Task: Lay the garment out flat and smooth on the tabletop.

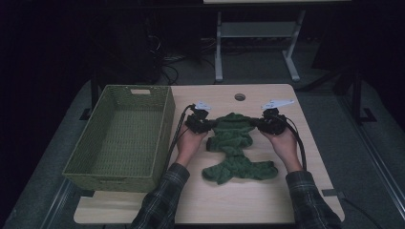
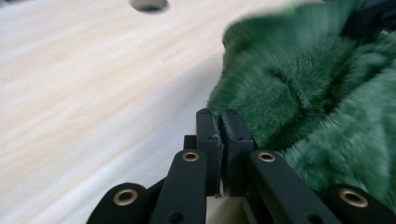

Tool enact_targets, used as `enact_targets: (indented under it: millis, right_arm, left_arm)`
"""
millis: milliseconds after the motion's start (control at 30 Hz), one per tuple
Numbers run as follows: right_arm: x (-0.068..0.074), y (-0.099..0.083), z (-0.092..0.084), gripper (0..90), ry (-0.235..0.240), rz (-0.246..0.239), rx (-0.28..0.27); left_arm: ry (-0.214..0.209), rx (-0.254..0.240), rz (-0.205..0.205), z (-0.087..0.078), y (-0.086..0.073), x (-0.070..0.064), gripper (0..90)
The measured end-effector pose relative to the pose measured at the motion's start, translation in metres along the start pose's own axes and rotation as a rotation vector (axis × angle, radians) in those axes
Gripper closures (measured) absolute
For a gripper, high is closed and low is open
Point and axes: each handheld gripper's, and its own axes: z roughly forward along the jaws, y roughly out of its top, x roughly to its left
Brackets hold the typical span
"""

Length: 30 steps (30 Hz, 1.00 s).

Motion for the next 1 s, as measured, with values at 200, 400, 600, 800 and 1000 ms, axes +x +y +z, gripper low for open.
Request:
enact_targets:
  millis: [200,400,600,800,1000]
  right_arm:
    - [-0.011,-0.01,0.023,87.3,-0.027,0.032,0.067]
    - [-0.016,-0.019,0.047,87.2,-0.063,0.03,0.106]
    - [-0.02,-0.024,0.057,86.2,-0.084,0.048,0.129]
    - [-0.025,-0.023,0.045,65.1,-0.034,0.09,0.095]
    - [-0.024,-0.013,0.02,53.7,-0.025,0.109,0.031]
  left_arm:
    - [0.043,0.008,0.001,0.011,-0.013,0.007,87.8]
    - [0.073,0.021,0.013,0.028,-0.021,0.012,87.7]
    - [0.096,0.057,0.056,0.041,-0.02,0.013,85.7]
    - [0.086,0.037,0.018,0.027,-0.015,0.016,65.6]
    - [0.062,0.015,0.025,0.008,-0.006,0.01,53.7]
